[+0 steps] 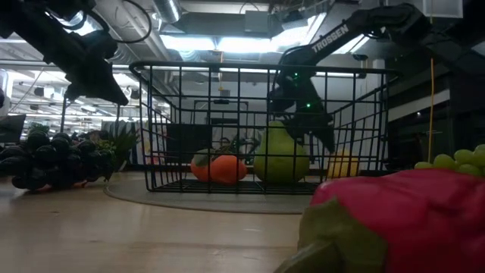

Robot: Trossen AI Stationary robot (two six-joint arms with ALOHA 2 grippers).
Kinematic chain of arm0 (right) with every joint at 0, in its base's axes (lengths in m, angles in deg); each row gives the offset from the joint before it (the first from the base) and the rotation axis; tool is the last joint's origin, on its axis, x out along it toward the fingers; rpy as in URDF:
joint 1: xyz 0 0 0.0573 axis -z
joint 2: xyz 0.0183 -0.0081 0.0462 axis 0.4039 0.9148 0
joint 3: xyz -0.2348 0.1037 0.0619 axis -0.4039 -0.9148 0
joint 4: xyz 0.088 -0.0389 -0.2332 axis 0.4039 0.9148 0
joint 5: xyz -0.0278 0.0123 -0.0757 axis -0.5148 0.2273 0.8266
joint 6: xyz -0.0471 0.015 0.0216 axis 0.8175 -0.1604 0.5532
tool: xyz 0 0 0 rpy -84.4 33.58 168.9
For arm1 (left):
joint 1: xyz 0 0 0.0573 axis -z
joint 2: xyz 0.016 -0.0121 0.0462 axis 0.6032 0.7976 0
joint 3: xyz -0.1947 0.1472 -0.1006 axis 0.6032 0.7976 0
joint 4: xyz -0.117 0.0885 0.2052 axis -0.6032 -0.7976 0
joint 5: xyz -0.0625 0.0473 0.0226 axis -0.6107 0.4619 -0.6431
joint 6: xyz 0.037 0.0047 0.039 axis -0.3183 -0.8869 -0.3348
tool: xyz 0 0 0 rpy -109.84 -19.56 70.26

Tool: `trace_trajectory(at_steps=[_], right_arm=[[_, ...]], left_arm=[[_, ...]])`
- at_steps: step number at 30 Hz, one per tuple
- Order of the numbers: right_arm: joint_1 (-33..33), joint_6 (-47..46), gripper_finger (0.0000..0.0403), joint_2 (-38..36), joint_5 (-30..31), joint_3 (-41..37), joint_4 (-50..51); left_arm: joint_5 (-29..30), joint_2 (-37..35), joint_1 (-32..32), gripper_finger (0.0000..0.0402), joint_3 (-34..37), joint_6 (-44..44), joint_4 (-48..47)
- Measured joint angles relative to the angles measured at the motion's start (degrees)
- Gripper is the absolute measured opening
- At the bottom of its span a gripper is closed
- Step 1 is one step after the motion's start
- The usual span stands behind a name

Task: Build produce basket
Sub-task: Put the yellow pear into the black wire basket

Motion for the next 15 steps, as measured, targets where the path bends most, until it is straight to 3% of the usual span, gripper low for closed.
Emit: trace_trajectory(at_steps=[8,15], right_arm=[[0.02,-0.68,0.0030,-3.38,0.47,-4.00,1.23],[0.02,-2.09,0.0007,-16.45,1.17,-16.36,-8.36]], left_arm=[[-0.29,0.00,0.01,0.0000,0.00,-0.17,-0.11],[0.07,0.00,0.00,0.0000,-0.02,-0.24,-0.20]])
